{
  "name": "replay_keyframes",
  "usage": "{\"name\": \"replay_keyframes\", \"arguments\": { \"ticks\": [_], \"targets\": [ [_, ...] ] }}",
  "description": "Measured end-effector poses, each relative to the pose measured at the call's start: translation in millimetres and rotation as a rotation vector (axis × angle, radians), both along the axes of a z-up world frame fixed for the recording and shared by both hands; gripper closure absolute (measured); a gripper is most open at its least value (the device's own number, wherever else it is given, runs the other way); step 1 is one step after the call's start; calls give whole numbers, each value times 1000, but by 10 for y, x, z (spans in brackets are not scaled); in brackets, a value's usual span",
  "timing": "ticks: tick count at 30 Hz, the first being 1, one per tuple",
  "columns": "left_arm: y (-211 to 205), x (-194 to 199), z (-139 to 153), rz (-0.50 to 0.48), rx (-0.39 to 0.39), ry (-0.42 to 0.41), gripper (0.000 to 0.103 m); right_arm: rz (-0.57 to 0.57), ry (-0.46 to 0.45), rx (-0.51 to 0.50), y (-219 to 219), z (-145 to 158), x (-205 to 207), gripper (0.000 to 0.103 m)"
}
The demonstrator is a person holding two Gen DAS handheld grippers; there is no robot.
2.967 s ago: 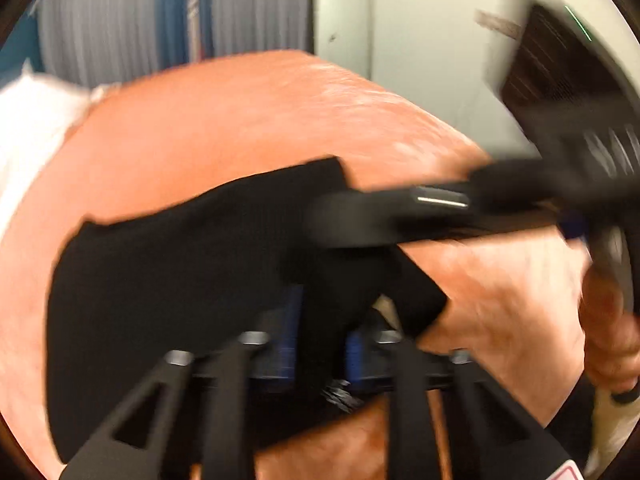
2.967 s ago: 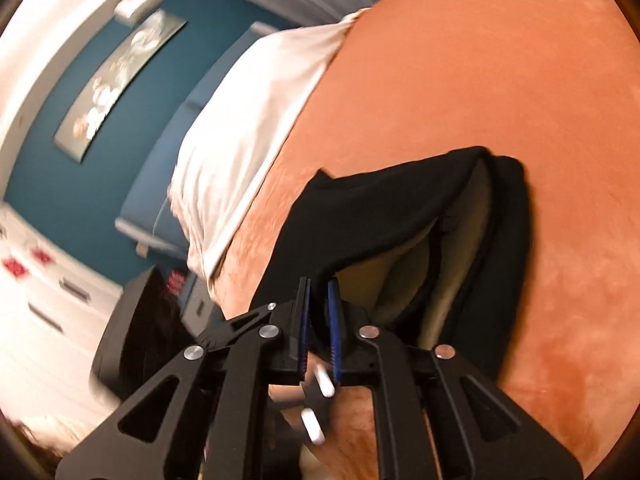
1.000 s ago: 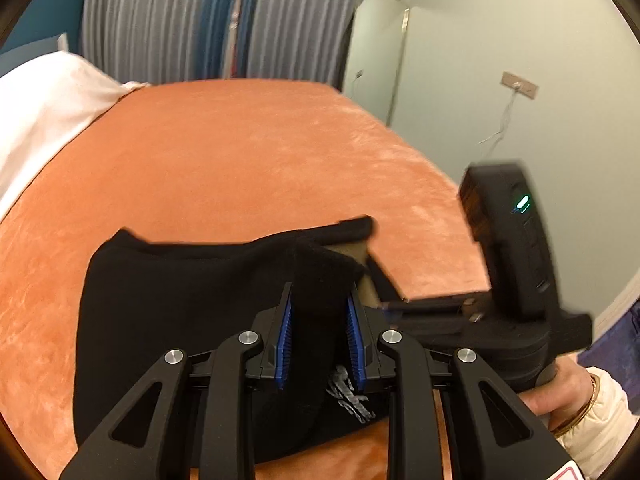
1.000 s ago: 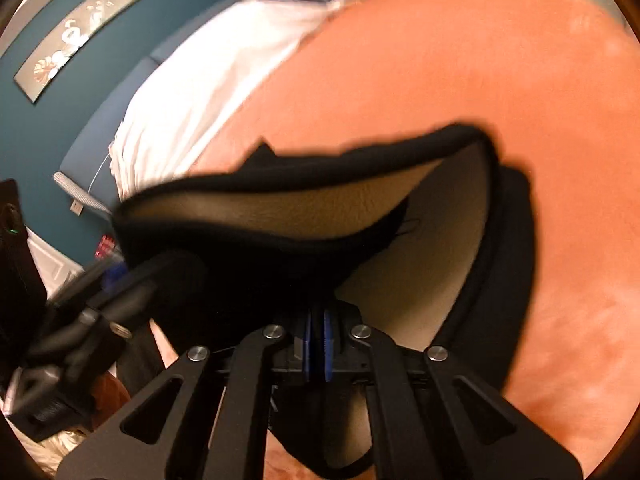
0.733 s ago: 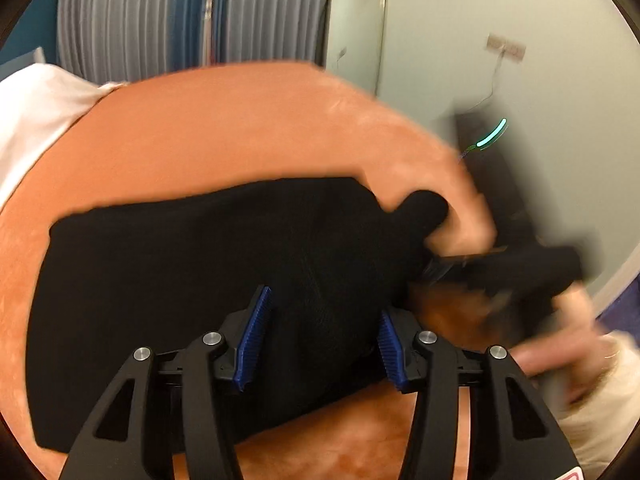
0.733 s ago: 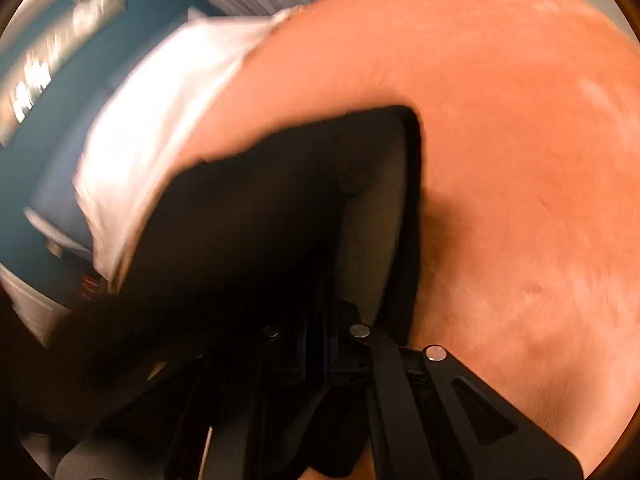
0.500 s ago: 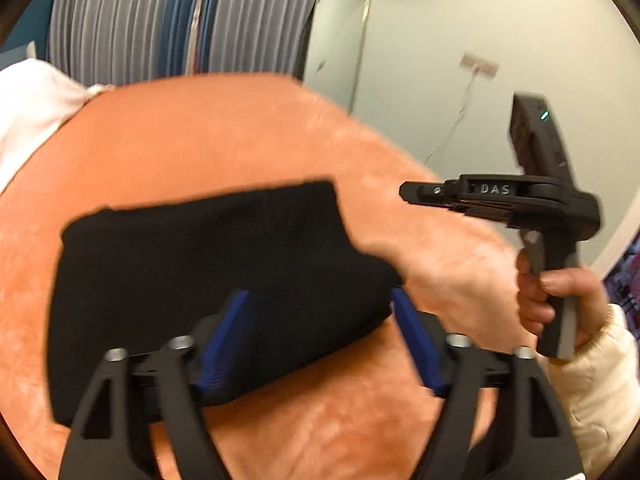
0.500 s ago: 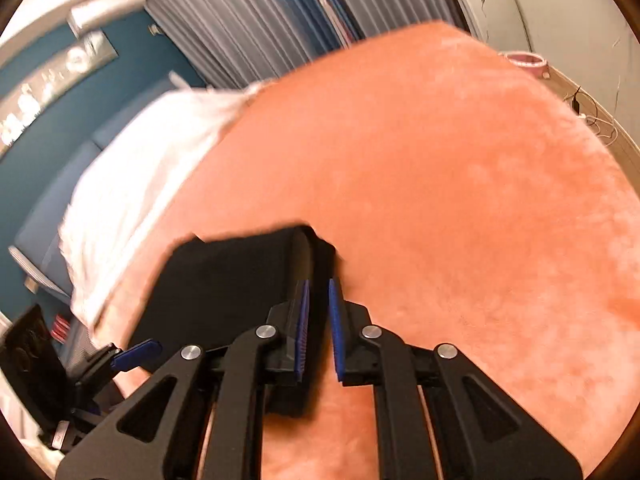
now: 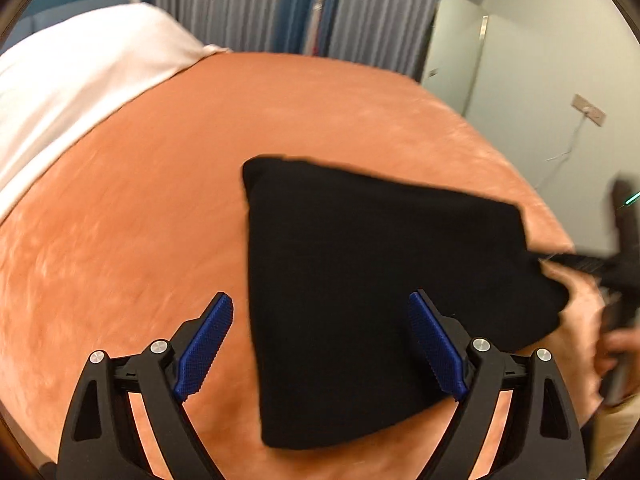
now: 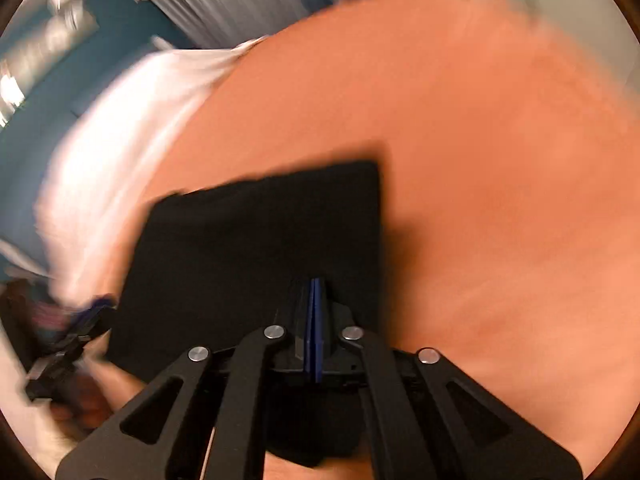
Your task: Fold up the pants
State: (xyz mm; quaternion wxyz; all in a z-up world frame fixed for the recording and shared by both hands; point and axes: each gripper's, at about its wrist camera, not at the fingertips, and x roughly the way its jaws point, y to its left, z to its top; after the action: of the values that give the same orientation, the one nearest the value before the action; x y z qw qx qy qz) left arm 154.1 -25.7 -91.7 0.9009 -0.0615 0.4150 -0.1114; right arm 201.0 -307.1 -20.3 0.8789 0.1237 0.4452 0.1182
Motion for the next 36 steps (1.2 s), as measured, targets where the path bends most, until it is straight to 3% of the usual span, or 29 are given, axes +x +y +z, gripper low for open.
{"name": "replay_keyframes", "arguments": {
  "ticks": [1,3,6,7,8,9,11,12,14,16,18,20,22,23,25,27,29,32,34,36],
  "targets": [
    [41,-11,-58,-3,-35,4,17,62,-22,89,173,164,1,99],
    [86,6,-179,3,-68,36,17,152,-25,122,540,280,101,99],
    [41,16,-337,-6,-96,78,16,282,57,169,1051,66,438,101],
    [27,-2,-364,-12,-100,81,16,268,95,139,1106,-103,617,103],
    [21,-25,-372,-14,-99,80,16,184,129,41,1009,-327,819,103],
    [78,-19,-390,-25,-105,71,16,128,151,51,898,-455,875,103],
    [136,-35,-438,-44,-115,67,15,-19,199,314,322,-602,942,103],
    [168,-49,-461,-68,-135,61,15,-99,171,277,158,-486,891,103],
    [189,-78,-526,-75,-140,54,15,-100,95,180,230,-148,767,98],
    [190,-128,-555,-67,-144,29,14,42,65,173,537,128,735,98],
    [170,-175,-555,-55,-150,7,14,240,71,99,1166,324,750,97],
    [124,-187,-571,-70,-132,4,14,432,147,34,1976,227,849,97],
    [88,-186,-580,-74,-125,2,14,575,279,-66,2659,-149,1050,98],
    [100,-169,-591,-76,-129,2,14,597,305,-117,2682,-335,941,103],
    [113,-226,-608,-76,-150,5,14,576,329,-186,2882,-590,1256,103],
    [130,-245,-615,-79,-164,4,14,454,299,-269,2904,-677,1599,103],
    [128,-274,-620,-86,-157,1,14,400,263,-176,2789,-483,1669,97],
    [170,-302,-606,-84,-179,-6,14,460,144,-59,2641,-37,1290,97],
    [226,-326,-590,-70,-215,-6,14,508,166,-13,2514,-49,1046,97],
    [272,-362,-572,-48,-237,-11,14,525,246,-40,2693,-356,1142,103]
  ]
}}
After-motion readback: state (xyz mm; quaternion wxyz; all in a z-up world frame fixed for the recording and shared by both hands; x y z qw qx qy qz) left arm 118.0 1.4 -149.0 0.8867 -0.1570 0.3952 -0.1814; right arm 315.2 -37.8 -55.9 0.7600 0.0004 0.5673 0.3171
